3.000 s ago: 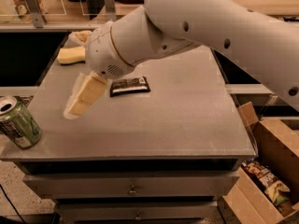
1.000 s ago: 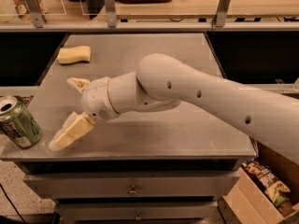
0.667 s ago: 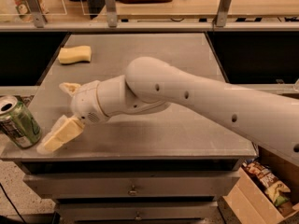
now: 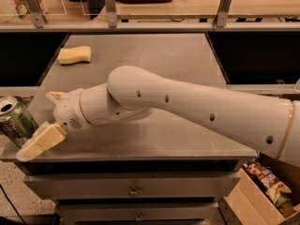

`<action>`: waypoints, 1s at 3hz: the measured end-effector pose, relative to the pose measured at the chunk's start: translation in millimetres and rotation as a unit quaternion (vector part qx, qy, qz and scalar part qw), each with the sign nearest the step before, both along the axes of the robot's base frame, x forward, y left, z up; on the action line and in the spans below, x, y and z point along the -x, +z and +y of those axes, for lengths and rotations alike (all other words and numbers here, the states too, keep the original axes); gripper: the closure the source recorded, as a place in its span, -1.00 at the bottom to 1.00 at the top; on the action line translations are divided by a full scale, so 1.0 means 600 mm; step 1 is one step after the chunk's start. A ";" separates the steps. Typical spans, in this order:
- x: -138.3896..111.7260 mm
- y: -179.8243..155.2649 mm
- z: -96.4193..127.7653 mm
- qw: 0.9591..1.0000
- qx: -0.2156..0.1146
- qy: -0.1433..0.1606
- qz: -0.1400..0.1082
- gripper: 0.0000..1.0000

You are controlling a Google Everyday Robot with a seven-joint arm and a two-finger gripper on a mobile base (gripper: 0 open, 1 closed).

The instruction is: Move green can near sponge

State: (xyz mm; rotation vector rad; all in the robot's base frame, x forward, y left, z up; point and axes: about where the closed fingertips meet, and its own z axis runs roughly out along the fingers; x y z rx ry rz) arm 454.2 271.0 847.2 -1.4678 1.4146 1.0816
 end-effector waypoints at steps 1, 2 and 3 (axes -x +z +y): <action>0.005 -0.003 0.025 1.000 -0.022 0.015 0.004 -0.65; 0.006 -0.004 0.038 0.999 -0.040 0.021 0.003 -0.16; 0.007 0.002 0.040 0.998 -0.057 0.025 -0.004 0.31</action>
Offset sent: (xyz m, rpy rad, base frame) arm -0.0012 0.0268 -0.0036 0.1249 0.0054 0.0458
